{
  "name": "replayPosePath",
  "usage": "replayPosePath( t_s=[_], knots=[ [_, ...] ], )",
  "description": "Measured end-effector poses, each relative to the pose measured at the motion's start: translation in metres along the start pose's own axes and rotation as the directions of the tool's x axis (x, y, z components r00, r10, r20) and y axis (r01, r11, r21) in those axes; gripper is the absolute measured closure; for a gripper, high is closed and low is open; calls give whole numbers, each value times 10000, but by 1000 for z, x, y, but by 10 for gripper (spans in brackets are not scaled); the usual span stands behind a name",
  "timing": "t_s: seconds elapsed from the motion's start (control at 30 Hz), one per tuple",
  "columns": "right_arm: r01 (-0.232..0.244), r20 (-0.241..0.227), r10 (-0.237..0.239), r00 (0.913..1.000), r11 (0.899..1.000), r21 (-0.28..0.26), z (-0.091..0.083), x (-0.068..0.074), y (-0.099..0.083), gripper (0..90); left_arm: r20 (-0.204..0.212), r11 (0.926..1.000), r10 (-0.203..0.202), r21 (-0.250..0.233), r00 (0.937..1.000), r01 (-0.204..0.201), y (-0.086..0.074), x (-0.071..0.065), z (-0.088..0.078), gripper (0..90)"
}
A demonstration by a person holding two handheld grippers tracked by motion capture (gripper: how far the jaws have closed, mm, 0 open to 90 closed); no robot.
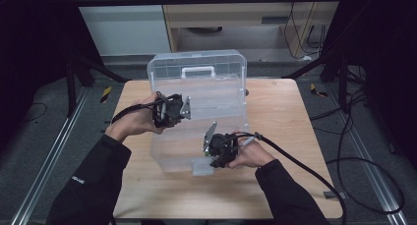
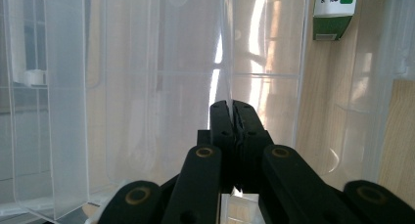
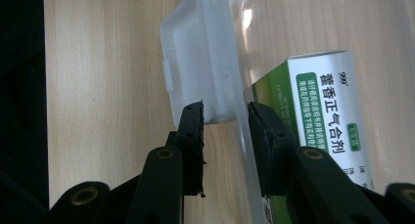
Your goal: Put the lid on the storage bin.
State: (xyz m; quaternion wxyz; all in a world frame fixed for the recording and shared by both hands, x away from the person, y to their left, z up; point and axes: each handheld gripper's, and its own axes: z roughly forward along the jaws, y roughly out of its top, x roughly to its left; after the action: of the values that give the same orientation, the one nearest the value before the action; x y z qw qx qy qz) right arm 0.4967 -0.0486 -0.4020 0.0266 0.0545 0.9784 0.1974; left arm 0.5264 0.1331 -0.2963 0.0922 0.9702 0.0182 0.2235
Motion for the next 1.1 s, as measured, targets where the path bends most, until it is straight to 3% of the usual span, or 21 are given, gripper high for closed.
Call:
replayPosePath(
  t_s=[0.6,1.1],
  knots=[
    [136,216,-130,9997,9996,-250,0,3,-3,678,178,9999,-17,-162,9998,20,-3,-22,1,876],
    [-334,398,387,9985,9916,-1250,-2,5,-12,663,269,9998,-101,-156,9996,106,-4,-30,2,870]
  ],
)
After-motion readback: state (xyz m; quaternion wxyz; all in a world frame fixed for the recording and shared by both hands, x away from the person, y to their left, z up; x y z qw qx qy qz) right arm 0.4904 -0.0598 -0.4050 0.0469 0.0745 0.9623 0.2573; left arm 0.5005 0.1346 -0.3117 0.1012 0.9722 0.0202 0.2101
